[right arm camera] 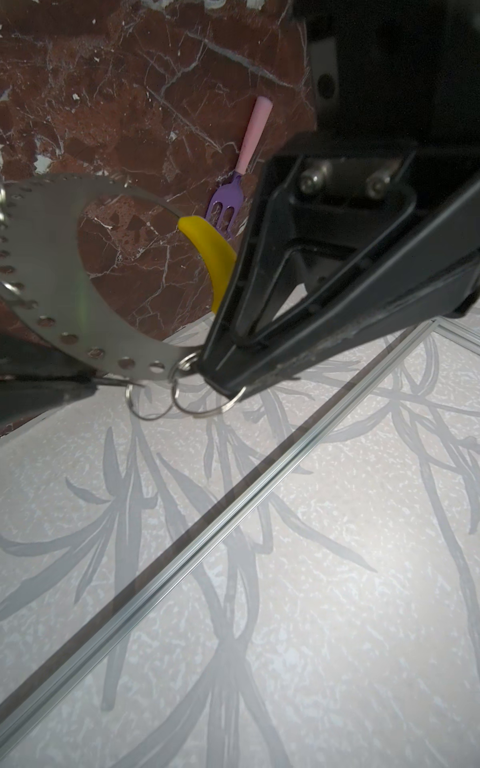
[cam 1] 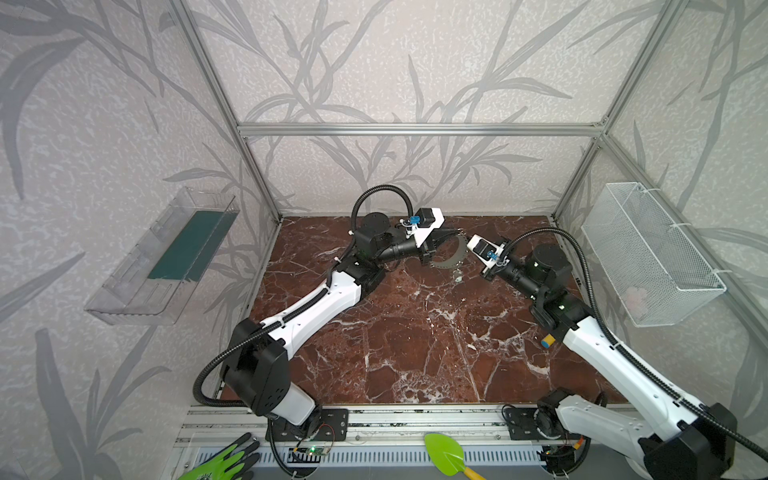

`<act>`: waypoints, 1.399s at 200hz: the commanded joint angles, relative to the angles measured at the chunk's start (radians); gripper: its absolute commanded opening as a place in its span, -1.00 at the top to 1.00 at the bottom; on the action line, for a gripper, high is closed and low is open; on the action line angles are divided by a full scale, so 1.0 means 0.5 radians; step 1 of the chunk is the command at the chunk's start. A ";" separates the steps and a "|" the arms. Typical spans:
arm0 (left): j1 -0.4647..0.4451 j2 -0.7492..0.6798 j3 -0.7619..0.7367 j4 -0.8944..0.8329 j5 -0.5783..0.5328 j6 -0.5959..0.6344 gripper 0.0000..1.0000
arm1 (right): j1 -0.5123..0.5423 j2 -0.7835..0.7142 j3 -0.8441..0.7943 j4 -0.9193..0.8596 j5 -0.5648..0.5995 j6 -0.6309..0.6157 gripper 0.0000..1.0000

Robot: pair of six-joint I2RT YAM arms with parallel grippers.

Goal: Put the keys on the keyring

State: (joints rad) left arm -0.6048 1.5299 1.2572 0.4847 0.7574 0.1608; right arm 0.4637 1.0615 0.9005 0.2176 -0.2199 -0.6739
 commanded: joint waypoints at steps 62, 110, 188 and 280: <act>0.018 -0.011 0.070 -0.046 0.015 0.086 1.00 | 0.008 -0.015 0.040 0.107 0.190 -0.116 1.00; 0.020 0.011 0.106 0.024 0.029 0.060 1.00 | -0.071 -0.006 -0.016 0.038 0.019 0.040 0.35; 0.022 0.054 0.120 0.134 0.072 -0.047 1.00 | -0.148 0.079 -0.047 0.212 -0.472 0.493 -0.11; 0.017 0.068 0.092 0.178 0.068 -0.098 1.00 | -0.136 0.160 -0.068 0.534 -0.397 0.786 0.01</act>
State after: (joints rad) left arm -0.5945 1.5558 1.2766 0.5278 0.7761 0.1360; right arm 0.3901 1.1358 0.8711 0.3855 -0.4355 -0.3374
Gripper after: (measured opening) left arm 0.048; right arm 0.513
